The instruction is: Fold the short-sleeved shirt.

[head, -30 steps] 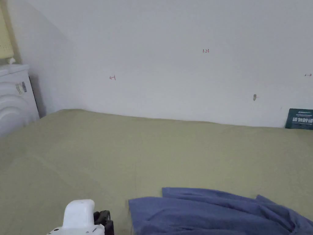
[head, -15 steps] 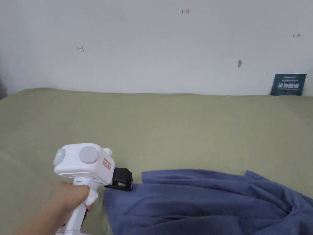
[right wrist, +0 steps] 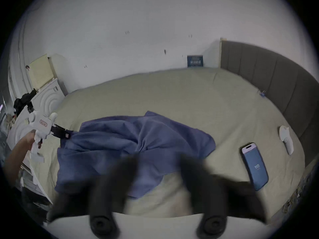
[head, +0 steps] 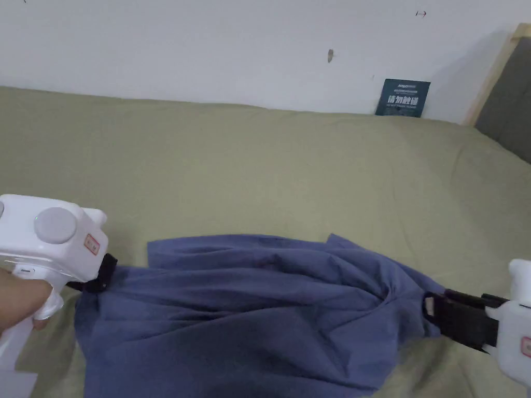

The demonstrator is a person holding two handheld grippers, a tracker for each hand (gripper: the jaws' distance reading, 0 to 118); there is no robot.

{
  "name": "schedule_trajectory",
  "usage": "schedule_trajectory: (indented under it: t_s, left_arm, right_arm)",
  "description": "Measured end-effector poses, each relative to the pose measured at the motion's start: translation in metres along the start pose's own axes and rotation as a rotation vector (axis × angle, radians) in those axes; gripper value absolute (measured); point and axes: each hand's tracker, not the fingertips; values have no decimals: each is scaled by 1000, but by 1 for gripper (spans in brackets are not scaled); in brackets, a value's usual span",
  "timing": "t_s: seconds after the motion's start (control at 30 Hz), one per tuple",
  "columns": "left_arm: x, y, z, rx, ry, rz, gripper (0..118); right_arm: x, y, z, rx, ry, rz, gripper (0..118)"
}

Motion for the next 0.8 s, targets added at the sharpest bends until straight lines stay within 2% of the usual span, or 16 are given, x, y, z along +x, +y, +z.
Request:
schedule_trajectory:
  t_s: [0.03, 0.1, 0.2, 0.3, 0.33, 0.37, 0.4, 0.43, 0.5, 0.53, 0.6, 0.7, 0.8]
  left_arm:
    - [1, -1, 0, 0, -1, -4, 2]
    - [-3, -1, 1, 3, -11, 1, 2]
    - [-5, -5, 4, 7, -66, 38, 2]
    - [-13, -8, -1, 7, -75, 52, 2]
    - [-14, -10, -2, 13, -82, 61, 2]
    - [-16, -10, -5, 15, -96, 73, 2]
    - [-18, -12, -6, 29, -106, 95, 2]
    - [-19, -14, -5, 53, -119, 115, 2]
    - [-21, -17, 2, 111, -118, 148, 2]
    - [-21, -18, 9, 162, -126, 138, 2]
    - [-25, -17, 28, 237, -141, 130, 2]
    - [-32, -7, 64, 318, -216, 134, 2]
    - [-30, 6, 107, 431, -169, 59, 2]
  right_arm:
    - [0, 12, -14, -67, 10, 7, 105]
    - [2, 30, -41, -140, 49, 23, 105]
    - [7, 54, -89, -302, 41, 31, 105]
    - [21, 58, -133, -385, -64, -40, 105]
    - [25, 56, -140, -405, -86, -80, 100]
    - [27, 55, -144, -415, -95, -104, 84]
    - [29, 55, -141, -409, -80, -120, 46]
    - [31, 54, -139, -420, -75, -138, 2]
    - [25, 53, -124, -378, -57, -138, 2]
    - [19, 55, -114, -334, -41, -60, 2]
    - [11, 60, -97, -257, -21, -25, 2]
    - [15, 80, -84, -128, 57, -72, 2]
    - [6, 103, -64, -23, 128, -75, 2]
